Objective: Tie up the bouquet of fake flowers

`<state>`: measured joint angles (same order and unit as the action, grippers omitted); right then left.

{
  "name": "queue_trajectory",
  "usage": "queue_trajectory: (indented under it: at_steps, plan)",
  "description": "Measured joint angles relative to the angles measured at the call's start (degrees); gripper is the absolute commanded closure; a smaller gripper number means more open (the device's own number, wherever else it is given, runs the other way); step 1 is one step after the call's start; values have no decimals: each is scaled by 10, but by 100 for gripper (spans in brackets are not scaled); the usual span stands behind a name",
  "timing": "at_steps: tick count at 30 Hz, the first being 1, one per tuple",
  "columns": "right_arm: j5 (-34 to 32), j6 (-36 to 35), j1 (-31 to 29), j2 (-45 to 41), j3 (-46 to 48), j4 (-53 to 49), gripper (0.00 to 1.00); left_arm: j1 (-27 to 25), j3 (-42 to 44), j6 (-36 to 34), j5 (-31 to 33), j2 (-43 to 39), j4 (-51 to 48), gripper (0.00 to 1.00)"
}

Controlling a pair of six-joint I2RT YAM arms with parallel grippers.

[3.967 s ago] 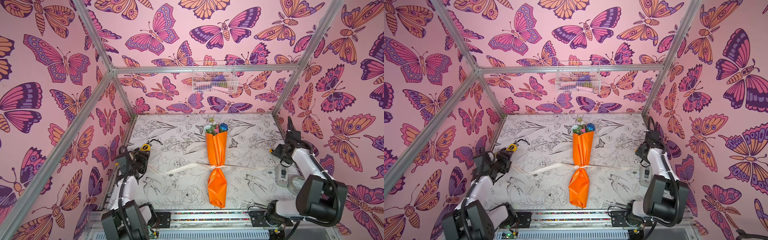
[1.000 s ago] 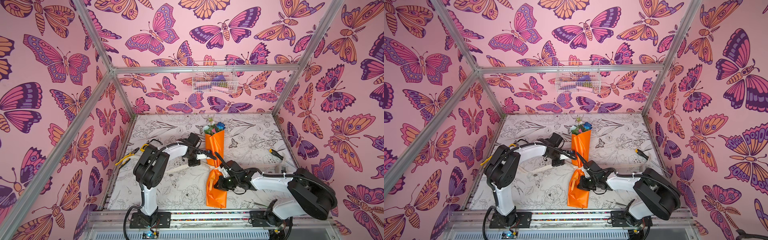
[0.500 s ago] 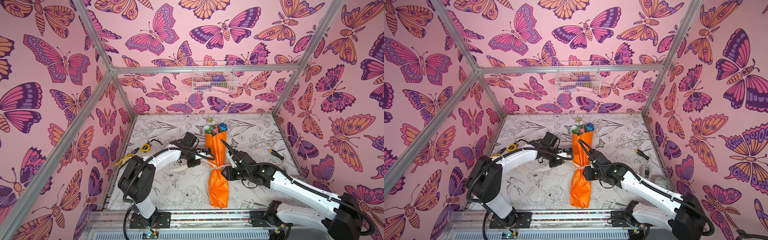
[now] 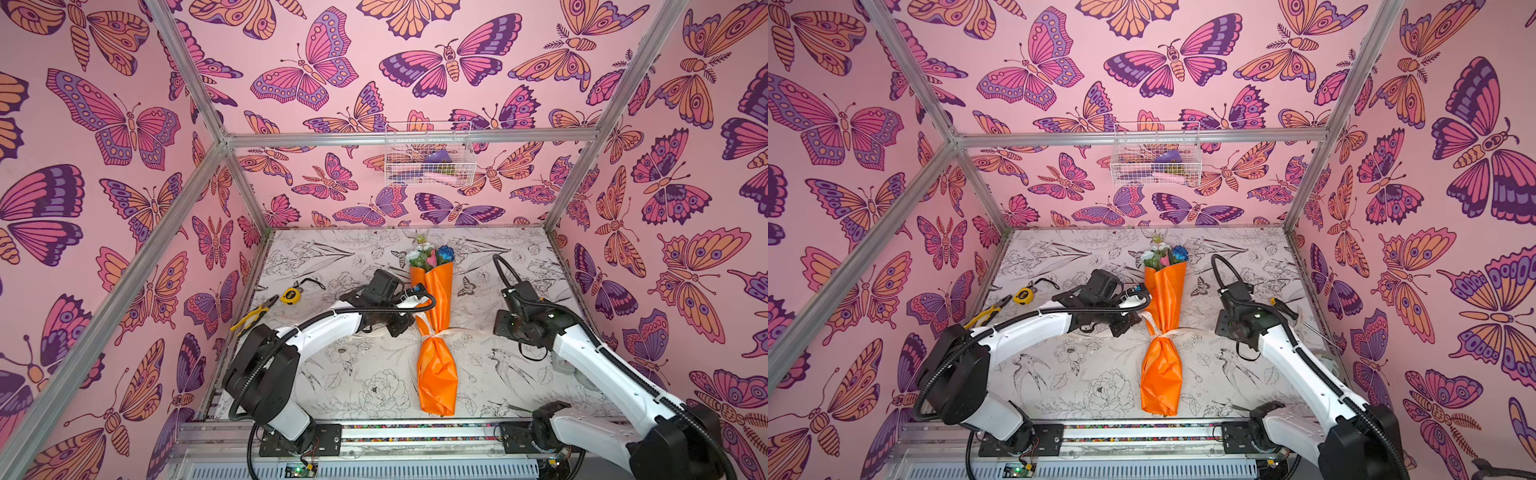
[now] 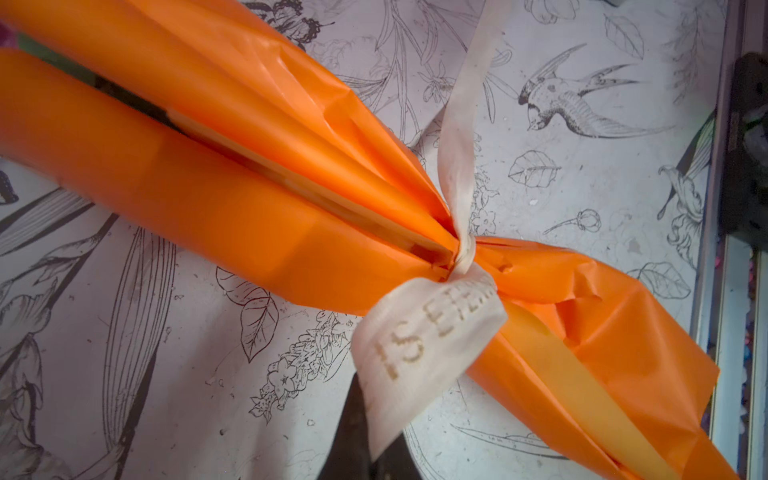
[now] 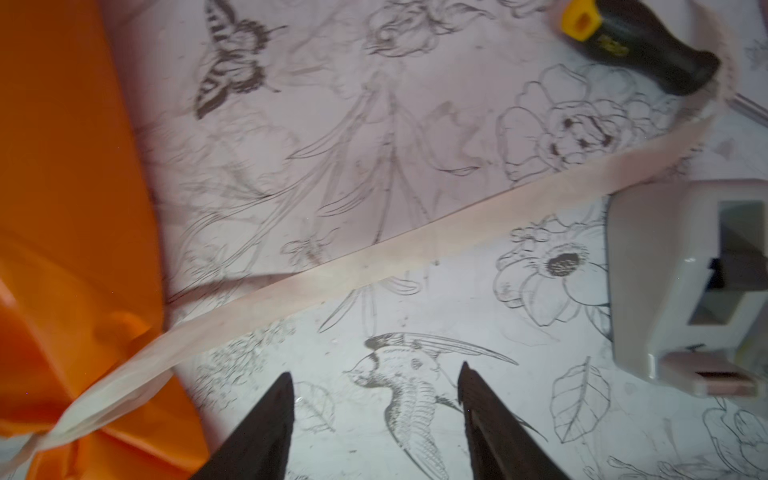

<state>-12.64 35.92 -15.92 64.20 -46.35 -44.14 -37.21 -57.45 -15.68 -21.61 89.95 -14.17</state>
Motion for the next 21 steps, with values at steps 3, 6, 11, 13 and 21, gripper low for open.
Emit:
queue_trajectory:
  at_steps: [3,6,11,13,21]
  plan:
    - [-1,-4,73,18,10,0,23,0,17,45,3,-9,22,100]
    - [-1,-8,124,38,17,3,21,0,19,75,5,-11,33,100]
    - [17,-6,169,65,32,32,20,-3,19,96,7,-13,48,100]
    - [23,-1,172,81,37,45,20,-3,19,98,7,-13,52,100]
    - [34,15,174,201,27,91,21,-3,19,98,6,-13,52,100]
